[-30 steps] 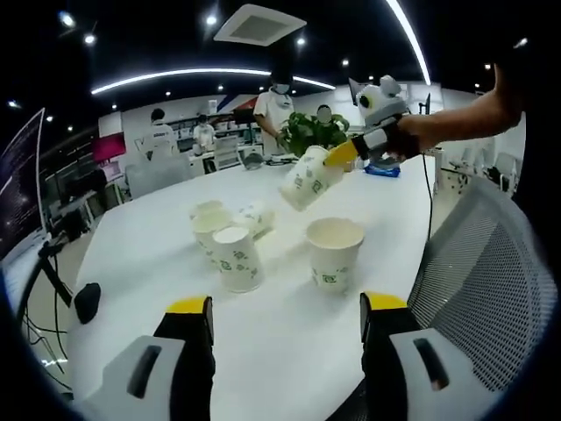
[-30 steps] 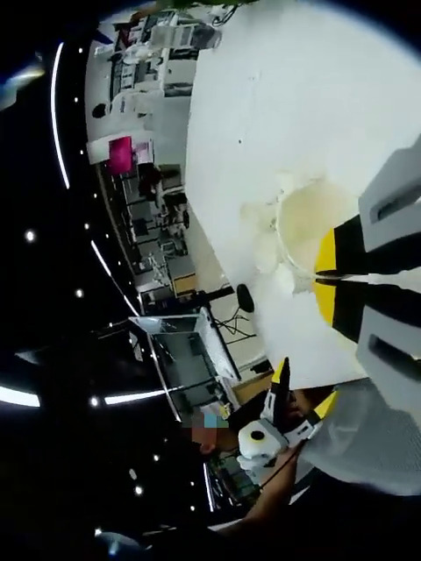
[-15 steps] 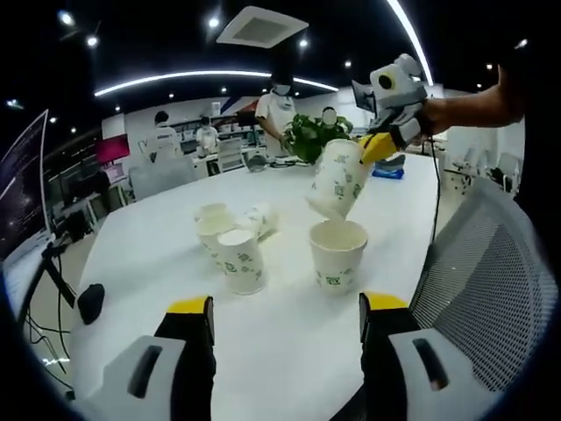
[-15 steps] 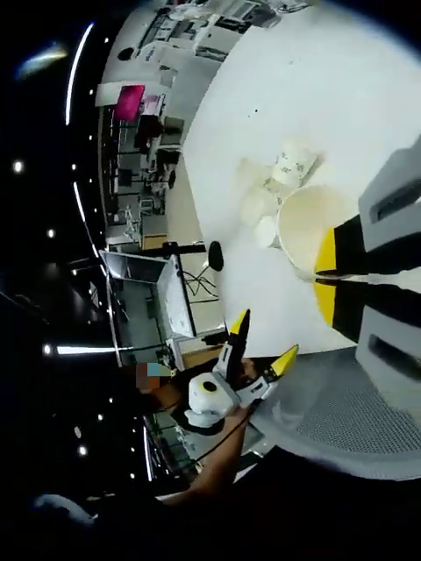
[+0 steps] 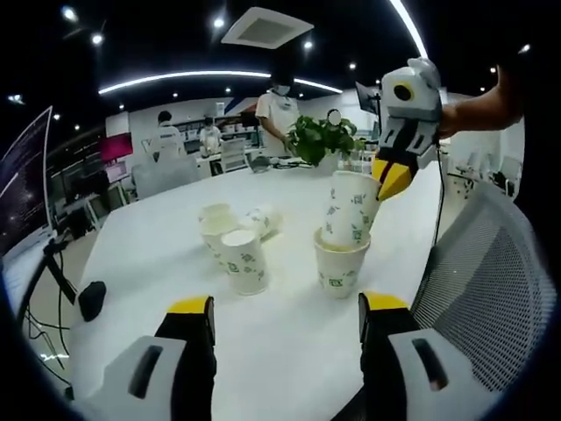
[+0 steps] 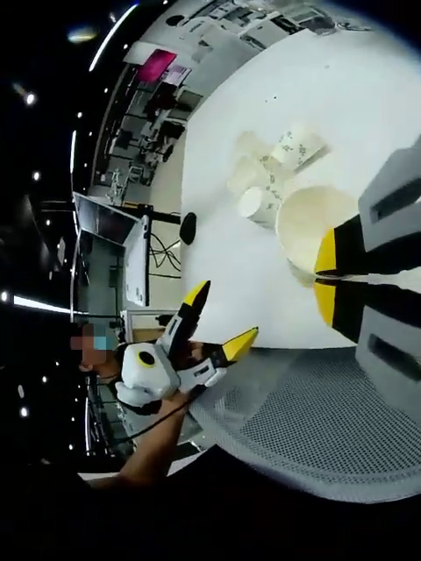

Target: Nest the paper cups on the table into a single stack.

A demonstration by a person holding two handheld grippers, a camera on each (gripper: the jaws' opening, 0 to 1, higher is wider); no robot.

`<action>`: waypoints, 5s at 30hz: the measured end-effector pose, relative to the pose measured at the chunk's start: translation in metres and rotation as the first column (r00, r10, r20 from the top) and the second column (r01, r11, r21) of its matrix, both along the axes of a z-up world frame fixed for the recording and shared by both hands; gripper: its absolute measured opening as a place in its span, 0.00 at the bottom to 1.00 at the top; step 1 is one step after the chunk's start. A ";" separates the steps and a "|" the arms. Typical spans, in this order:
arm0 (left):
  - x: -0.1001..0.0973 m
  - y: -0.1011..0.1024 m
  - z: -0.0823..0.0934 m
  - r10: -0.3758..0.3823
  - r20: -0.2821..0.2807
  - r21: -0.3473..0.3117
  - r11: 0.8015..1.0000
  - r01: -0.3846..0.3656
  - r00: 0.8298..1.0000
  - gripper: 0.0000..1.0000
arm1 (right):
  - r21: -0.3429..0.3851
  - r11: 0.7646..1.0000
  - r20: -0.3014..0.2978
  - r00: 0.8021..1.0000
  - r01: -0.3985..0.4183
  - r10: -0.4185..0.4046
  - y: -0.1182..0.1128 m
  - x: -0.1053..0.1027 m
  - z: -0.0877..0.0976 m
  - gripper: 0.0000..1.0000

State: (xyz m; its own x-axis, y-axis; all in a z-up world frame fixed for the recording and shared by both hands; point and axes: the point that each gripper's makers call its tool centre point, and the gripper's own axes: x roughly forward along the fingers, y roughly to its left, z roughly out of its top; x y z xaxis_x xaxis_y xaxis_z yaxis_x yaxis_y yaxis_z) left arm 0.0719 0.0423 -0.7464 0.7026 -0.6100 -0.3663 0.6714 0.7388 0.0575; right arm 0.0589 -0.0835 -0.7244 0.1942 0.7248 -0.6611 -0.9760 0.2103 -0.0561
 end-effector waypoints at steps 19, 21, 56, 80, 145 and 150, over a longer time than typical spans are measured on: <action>0.000 0.000 0.002 0.004 0.003 -0.004 1.000 -0.004 1.000 0.64 | -0.102 0.993 -0.036 0.997 -0.067 0.063 0.007 0.004 -0.010 0.00; 0.000 0.000 0.002 0.004 0.004 -0.003 1.000 -0.004 1.000 0.64 | -0.095 0.993 -0.045 0.997 -0.072 0.068 0.010 0.004 -0.011 0.00; 0.000 -0.002 0.005 0.000 0.010 -0.027 1.000 0.000 1.000 0.66 | 0.048 0.990 0.023 0.991 0.133 -0.135 -0.007 0.073 0.000 0.31; 0.003 -0.003 0.012 0.020 0.026 -0.068 0.997 -0.018 0.999 0.76 | 0.199 0.917 0.070 0.928 0.346 -0.366 -0.044 0.189 -0.013 0.43; 0.005 -0.005 0.012 0.015 0.039 -0.090 0.996 -0.012 0.999 0.93 | 0.378 0.702 -0.442 0.784 0.603 -0.435 -0.027 0.222 -0.046 0.00; 0.005 -0.006 0.010 0.010 0.037 -0.079 0.997 -0.007 0.999 0.93 | 0.383 0.716 -0.363 0.808 0.583 -0.464 -0.039 0.214 -0.028 0.00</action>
